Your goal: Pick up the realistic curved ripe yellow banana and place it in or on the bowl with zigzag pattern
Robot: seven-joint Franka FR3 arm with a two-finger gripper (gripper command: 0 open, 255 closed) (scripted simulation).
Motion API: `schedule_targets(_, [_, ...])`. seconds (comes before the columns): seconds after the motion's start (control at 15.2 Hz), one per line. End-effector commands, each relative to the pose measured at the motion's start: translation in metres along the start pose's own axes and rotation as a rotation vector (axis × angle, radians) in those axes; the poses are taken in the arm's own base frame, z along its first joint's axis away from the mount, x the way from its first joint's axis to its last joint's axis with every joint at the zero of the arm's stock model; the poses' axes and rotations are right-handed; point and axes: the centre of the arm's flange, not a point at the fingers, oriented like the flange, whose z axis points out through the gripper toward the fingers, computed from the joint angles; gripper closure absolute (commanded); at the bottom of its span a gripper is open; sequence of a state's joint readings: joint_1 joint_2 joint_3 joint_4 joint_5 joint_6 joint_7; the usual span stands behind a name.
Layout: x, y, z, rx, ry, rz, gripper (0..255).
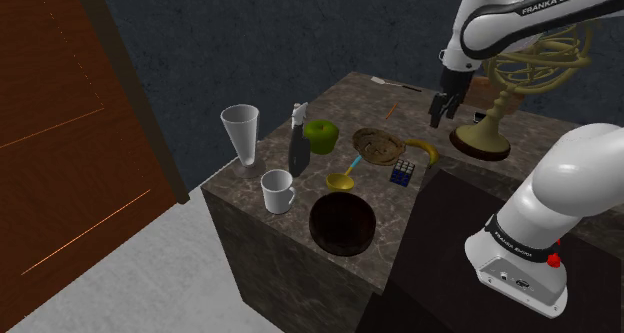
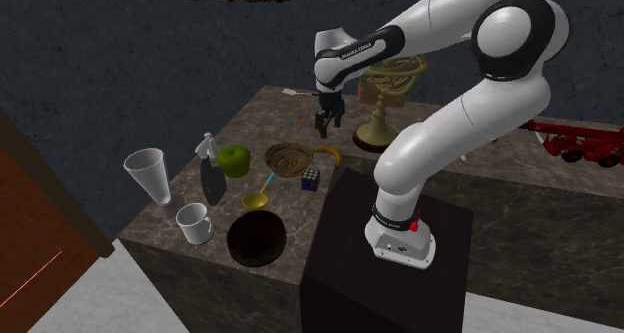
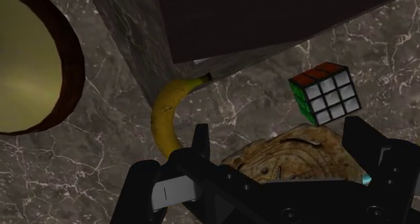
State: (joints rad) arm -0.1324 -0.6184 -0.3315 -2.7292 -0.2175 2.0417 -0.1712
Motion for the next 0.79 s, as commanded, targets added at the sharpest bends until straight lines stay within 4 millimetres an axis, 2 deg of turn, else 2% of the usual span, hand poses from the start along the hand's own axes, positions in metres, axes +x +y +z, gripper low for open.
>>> schedule_targets(0.0, [0.004,0.017,0.020,-0.003,0.011,-0.003,0])
schedule_targets(0.73, [0.038,0.112,0.121,-0.015,0.056,-0.016,0])
